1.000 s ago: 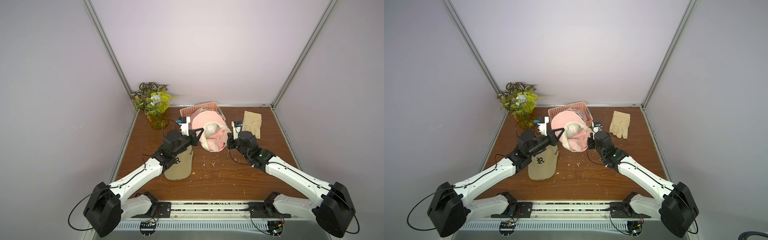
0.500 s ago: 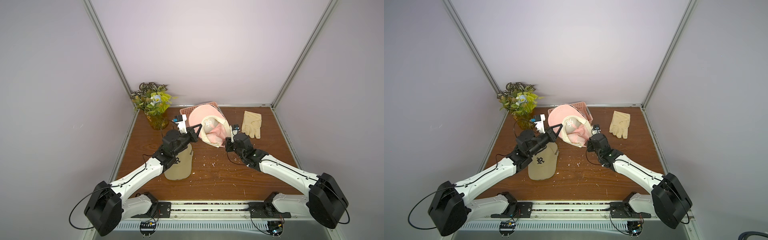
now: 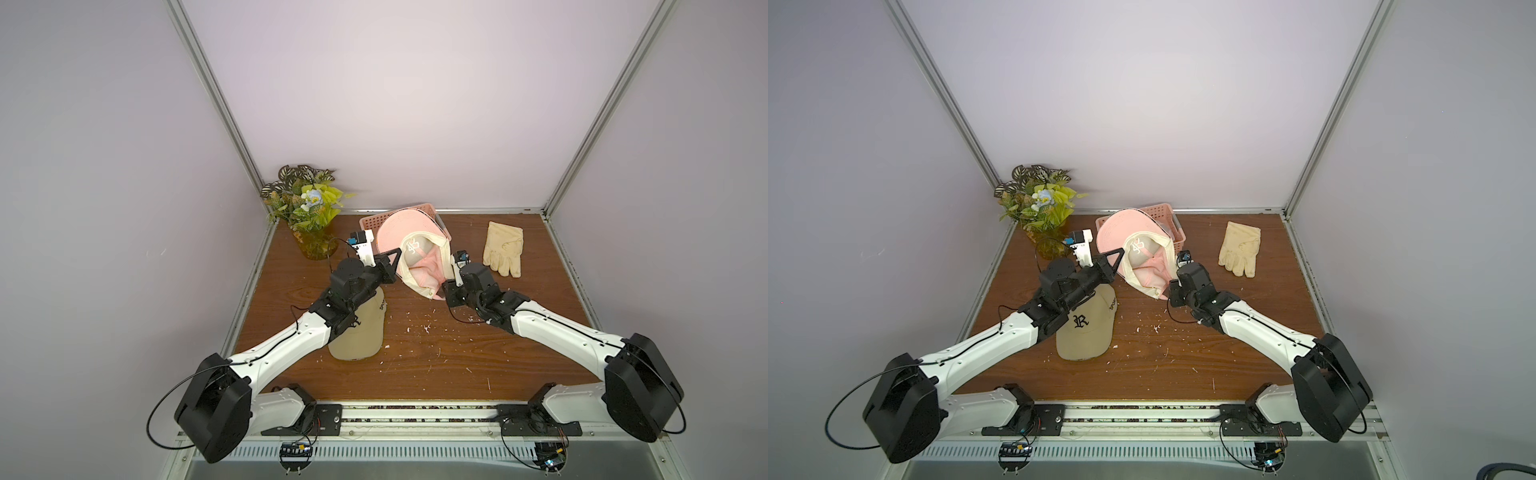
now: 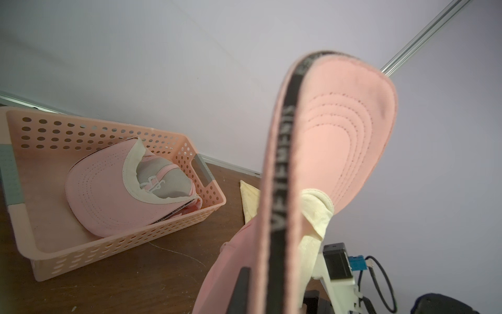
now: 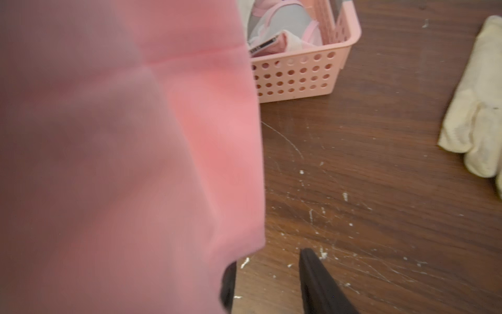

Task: Turn the baseball cap inside out
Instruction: Turn over the baseball cap.

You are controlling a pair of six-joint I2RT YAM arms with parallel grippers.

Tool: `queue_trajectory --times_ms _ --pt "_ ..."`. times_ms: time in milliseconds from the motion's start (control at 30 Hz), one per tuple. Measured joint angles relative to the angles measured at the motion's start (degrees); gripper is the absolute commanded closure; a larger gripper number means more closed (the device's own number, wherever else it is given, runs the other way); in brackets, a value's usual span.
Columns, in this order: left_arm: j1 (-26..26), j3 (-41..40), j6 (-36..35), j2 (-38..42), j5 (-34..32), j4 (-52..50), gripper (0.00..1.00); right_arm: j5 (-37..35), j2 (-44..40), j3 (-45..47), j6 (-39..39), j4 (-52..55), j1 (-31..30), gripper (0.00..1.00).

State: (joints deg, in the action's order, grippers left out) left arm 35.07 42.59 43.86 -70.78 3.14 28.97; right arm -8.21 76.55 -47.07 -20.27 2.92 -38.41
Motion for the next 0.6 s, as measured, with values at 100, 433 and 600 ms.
queue_trajectory --times_ms 100,433,600 --pt "-0.02 0.9 -1.38 -0.31 0.04 -0.9 1.0 3.28 -4.17 2.97 1.55 -2.99 0.09 0.46" --pt "-0.02 2.69 -5.51 0.11 3.56 -4.17 1.0 12.76 -12.41 7.04 6.03 -9.73 6.43 0.41" --pt "-0.02 4.15 -6.8 0.11 6.19 -6.58 1.0 18.99 -12.39 7.04 8.66 -9.79 8.44 0.41"
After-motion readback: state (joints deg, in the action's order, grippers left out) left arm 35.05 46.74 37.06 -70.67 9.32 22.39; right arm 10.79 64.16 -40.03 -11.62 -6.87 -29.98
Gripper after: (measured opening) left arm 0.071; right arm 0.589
